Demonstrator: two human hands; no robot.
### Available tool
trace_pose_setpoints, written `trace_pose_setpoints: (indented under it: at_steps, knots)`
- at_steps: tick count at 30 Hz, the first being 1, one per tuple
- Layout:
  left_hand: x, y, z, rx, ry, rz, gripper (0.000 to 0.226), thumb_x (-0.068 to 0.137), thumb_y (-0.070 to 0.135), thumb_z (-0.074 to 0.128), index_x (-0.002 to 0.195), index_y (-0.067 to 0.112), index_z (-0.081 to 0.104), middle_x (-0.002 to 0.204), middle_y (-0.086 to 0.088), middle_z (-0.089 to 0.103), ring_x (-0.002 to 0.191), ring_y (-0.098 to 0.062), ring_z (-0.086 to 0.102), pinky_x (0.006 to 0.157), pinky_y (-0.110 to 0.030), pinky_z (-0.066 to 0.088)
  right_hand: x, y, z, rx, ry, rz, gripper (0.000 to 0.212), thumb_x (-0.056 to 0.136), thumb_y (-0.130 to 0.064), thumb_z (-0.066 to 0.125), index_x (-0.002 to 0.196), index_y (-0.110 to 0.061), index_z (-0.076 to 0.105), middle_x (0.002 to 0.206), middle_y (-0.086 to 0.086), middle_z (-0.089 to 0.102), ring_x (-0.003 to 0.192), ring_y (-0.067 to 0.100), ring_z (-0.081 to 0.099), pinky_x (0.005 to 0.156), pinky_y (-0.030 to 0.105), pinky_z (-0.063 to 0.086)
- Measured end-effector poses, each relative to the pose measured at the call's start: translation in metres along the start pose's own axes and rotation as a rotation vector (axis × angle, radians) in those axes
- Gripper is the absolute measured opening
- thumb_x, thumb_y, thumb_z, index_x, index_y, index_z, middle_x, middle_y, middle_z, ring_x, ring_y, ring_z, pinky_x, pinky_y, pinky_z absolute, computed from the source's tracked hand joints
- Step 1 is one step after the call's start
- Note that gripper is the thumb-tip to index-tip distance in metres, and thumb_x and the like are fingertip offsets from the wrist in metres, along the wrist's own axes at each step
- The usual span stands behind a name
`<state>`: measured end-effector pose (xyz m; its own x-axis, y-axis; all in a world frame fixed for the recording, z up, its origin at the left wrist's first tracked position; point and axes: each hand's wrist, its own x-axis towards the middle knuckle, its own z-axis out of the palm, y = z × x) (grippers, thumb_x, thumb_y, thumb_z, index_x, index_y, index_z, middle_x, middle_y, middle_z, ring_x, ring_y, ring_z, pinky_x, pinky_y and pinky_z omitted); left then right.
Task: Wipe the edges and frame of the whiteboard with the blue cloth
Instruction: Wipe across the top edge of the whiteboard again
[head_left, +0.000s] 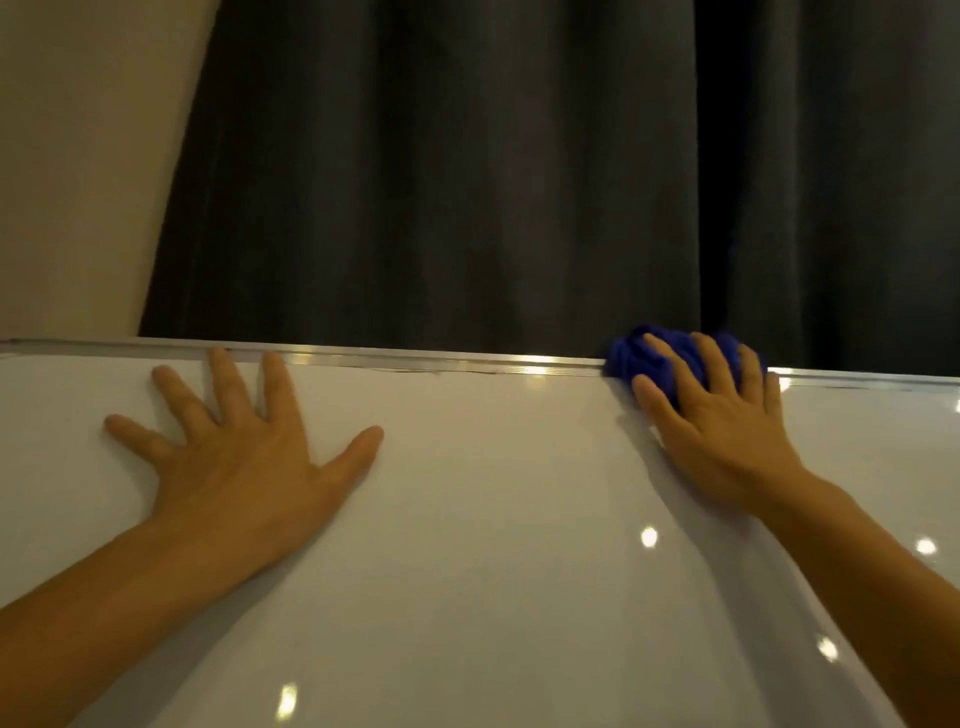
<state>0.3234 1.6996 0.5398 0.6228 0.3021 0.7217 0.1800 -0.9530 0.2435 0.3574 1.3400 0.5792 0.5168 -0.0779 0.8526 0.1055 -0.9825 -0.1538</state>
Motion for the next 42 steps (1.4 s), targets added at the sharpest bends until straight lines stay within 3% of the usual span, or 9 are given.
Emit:
trace_pose_setpoints:
  at_steps: [3, 7, 10, 17, 22, 25, 31, 35, 42]
  knots:
    - [-0.007, 0.036, -0.002, -0.044, -0.012, 0.033, 0.133, 0.047, 0.099, -0.014, 0.153, 0.017, -0.019, 0.161, -0.022, -0.019, 0.145, -0.053, -0.013, 0.109, -0.075, 0.001, -0.006, -0.022, 0.005, 0.029, 0.001, 0.068, 0.071, 0.084, -0.082, 0.007, 0.150, -0.057, 0.003, 0.168, -0.001, -0.006, 0.151, 0.038, -0.017, 0.118, 0.056, -0.016]
    - [-0.037, 0.109, 0.006, -0.001, -0.059, 0.217, 0.126, 0.060, 0.097, 0.009, 0.152, 0.017, -0.020, 0.161, -0.021, -0.021, 0.143, -0.056, -0.015, 0.109, -0.076, 0.002, -0.025, -0.099, 0.020, 0.131, -0.058, -0.251, 0.063, 0.084, -0.081, 0.008, 0.145, -0.066, 0.002, 0.168, -0.007, -0.008, 0.148, 0.036, -0.026, 0.109, 0.051, -0.029]
    - [-0.058, 0.136, 0.011, -0.011, -0.060, 0.254, 0.129, 0.061, 0.098, 0.012, 0.151, 0.010, -0.021, 0.161, -0.023, -0.022, 0.143, -0.057, -0.017, 0.110, -0.075, 0.000, -0.018, -0.075, 0.008, 0.125, -0.129, -0.320, 0.058, 0.084, -0.080, 0.005, 0.141, -0.071, -0.001, 0.167, -0.014, -0.010, 0.149, 0.030, -0.026, 0.113, 0.050, -0.024]
    - [-0.067, 0.147, 0.007, -0.041, -0.040, 0.264, 0.131, 0.056, 0.095, -0.005, 0.151, 0.006, -0.019, 0.160, -0.027, -0.020, 0.143, -0.058, -0.013, 0.111, -0.076, 0.005, 0.004, 0.051, -0.024, 0.032, -0.139, 0.258, 0.057, 0.098, -0.067, 0.020, 0.152, -0.056, 0.005, 0.168, -0.002, -0.011, 0.150, 0.039, -0.018, 0.118, 0.061, -0.010]
    - [-0.078, 0.194, 0.007, -0.058, -0.079, 0.206, 0.127, 0.056, 0.096, -0.004, 0.151, 0.013, -0.023, 0.160, -0.024, -0.023, 0.139, -0.062, -0.017, 0.107, -0.079, 0.003, -0.010, 0.004, 0.003, 0.080, -0.136, -0.177, 0.064, 0.079, -0.088, 0.006, 0.140, -0.071, -0.005, 0.167, -0.010, -0.011, 0.146, 0.032, -0.029, 0.107, 0.052, -0.029]
    - [-0.083, 0.204, 0.018, -0.012, -0.046, 0.229, 0.124, 0.047, 0.091, -0.020, 0.143, 0.013, -0.033, 0.159, -0.021, -0.027, 0.140, -0.060, -0.016, 0.108, -0.077, 0.003, -0.008, 0.047, -0.002, 0.001, -0.072, -0.302, 0.072, 0.077, -0.090, 0.005, 0.143, -0.066, -0.011, 0.167, -0.008, -0.016, 0.147, 0.030, -0.031, 0.116, 0.054, -0.022]
    - [-0.096, 0.229, 0.026, -0.052, -0.015, 0.215, 0.133, 0.049, 0.098, -0.016, 0.151, 0.012, -0.022, 0.161, -0.021, -0.023, 0.143, -0.055, -0.018, 0.109, -0.074, -0.005, 0.019, 0.194, -0.029, -0.011, 0.014, -0.015, 0.074, 0.084, -0.084, 0.019, 0.150, -0.058, 0.000, 0.168, -0.002, -0.012, 0.150, 0.038, -0.018, 0.119, 0.055, -0.011]
    - [-0.108, 0.272, 0.028, -0.034, -0.016, 0.056, 0.135, 0.053, 0.098, -0.011, 0.152, 0.007, -0.016, 0.161, -0.024, -0.017, 0.143, -0.056, -0.014, 0.109, -0.075, -0.002, 0.032, 0.270, -0.033, 0.078, 0.033, 0.213, 0.087, 0.072, -0.091, 0.001, 0.151, -0.055, -0.002, 0.168, 0.002, -0.011, 0.150, 0.040, -0.020, 0.118, 0.061, -0.011]
    - [-0.118, 0.353, 0.021, -0.116, -0.033, -0.126, 0.127, 0.055, 0.095, -0.004, 0.154, 0.015, -0.014, 0.162, -0.022, -0.015, 0.143, -0.057, -0.010, 0.110, -0.074, 0.002, 0.018, 0.239, -0.016, 0.045, -0.007, -0.480, 0.071, 0.081, -0.086, 0.001, 0.147, -0.061, 0.000, 0.168, -0.005, -0.009, 0.148, 0.039, -0.026, 0.114, 0.062, -0.019]
